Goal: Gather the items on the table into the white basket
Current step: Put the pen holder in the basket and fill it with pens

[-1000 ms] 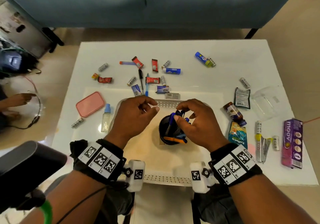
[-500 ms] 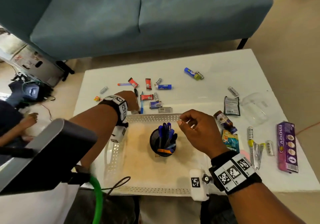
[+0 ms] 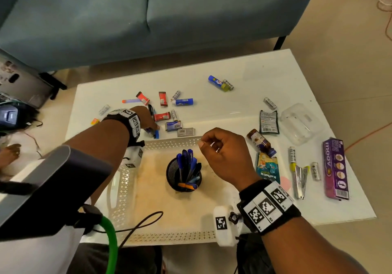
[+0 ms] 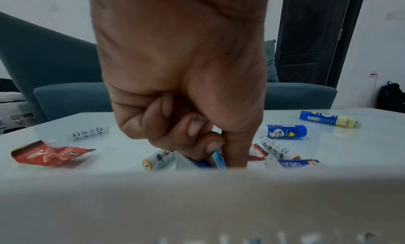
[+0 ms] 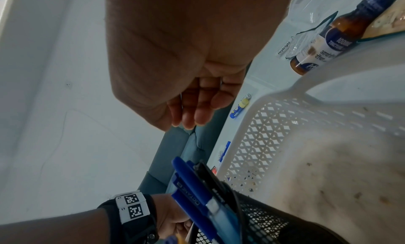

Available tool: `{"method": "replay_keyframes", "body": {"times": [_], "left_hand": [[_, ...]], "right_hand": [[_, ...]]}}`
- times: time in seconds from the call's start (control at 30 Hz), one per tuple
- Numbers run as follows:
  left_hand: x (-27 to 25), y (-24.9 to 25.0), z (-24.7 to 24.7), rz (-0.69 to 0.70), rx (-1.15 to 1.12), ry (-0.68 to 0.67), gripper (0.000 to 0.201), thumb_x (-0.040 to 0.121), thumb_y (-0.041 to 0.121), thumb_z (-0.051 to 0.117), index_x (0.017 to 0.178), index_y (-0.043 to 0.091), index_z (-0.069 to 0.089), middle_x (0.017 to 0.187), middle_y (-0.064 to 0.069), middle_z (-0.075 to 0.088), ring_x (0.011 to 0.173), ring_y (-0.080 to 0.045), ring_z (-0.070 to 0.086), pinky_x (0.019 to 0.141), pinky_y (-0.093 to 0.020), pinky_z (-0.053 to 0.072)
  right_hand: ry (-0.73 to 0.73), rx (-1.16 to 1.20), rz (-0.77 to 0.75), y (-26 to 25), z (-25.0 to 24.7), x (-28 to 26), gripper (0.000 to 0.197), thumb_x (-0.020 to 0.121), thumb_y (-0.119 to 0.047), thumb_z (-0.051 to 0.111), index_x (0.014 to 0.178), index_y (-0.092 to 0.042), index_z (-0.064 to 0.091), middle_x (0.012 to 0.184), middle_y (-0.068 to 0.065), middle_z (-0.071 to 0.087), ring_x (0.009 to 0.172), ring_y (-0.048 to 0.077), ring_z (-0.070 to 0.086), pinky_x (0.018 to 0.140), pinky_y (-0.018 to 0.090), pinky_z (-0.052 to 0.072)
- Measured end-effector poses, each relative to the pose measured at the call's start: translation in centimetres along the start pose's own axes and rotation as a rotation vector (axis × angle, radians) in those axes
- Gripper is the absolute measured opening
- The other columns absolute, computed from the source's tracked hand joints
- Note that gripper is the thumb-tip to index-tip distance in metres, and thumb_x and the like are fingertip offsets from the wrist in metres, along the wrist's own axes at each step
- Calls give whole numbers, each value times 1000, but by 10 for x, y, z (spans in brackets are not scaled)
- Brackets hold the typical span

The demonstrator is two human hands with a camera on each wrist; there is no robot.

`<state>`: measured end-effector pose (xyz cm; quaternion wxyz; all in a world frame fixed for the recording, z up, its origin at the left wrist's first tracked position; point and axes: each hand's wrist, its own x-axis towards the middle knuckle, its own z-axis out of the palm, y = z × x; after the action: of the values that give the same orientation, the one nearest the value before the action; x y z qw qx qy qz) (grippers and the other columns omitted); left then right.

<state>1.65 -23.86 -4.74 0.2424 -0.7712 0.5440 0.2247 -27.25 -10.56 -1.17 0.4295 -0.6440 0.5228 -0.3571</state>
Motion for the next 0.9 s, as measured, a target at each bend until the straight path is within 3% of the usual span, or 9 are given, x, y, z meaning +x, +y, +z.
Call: {"method": "replay_keyframes", "body": {"times": [0.07,0.23,0.37,0.5,0.57,0.67,0.77,0.9], "left_hand": [[1,1,2,-12,-18,10,58,84,47,77,116,0,67,112,-16,68,110,-31,64,90,-36,51],[3,2,4,-23,-79,7,49,81,49,78,104,7,67,101,-10,66,100,-29,64,91,-38,54],[1,0,7,-23,-101,28,36,83,44,73,95,10,67,92,-7,64,89,-25,61,80,-34,50],[-5,-7,6,-39,-197,28,30,87,37,71,73,12,61,88,-9,65,85,-26,63,75,-33,49],[-16,-14,2,-55,-320,46,32,87,34,71,69,10,62,73,-8,66,69,-22,63,64,-28,49],[-48,-25,-11,-37,-573,-7,33,89,27,69,64,7,64,52,-4,58,43,-15,49,47,-20,35],[-98,-33,-24,21,-907,9,25,93,26,65,83,4,72,63,-7,61,48,-16,50,48,-22,34],[-195,-26,-8,243,-1308,110,25,102,22,49,93,6,65,78,-11,72,58,-21,61,55,-29,45]], "right_hand": [[21,7,-4,0,0,0,3,88,-27,70,88,-25,72,78,-14,69,67,7,60,63,21,50],[29,-3,1,1,1,-1,3,88,-27,69,87,-25,72,77,-15,68,67,7,60,63,22,50],[28,-17,-11,0,3,0,5,88,-28,68,86,-25,72,76,-16,67,67,8,61,63,25,52],[43,-13,-12,0,3,0,5,88,-28,69,85,-25,72,73,-17,67,64,8,60,61,23,50],[51,-12,-15,1,1,1,4,87,-27,70,84,-25,72,73,-16,67,64,8,60,61,24,50],[63,-27,0,3,0,1,5,87,-26,71,82,-26,71,72,-15,67,63,8,60,61,23,49],[63,-24,5,-1,-1,2,6,87,-25,71,82,-26,70,73,-14,68,64,8,61,62,22,48],[97,39,-43,-19,2,2,13,89,-20,71,80,-29,69,74,-17,68,66,6,60,62,16,45]]}}
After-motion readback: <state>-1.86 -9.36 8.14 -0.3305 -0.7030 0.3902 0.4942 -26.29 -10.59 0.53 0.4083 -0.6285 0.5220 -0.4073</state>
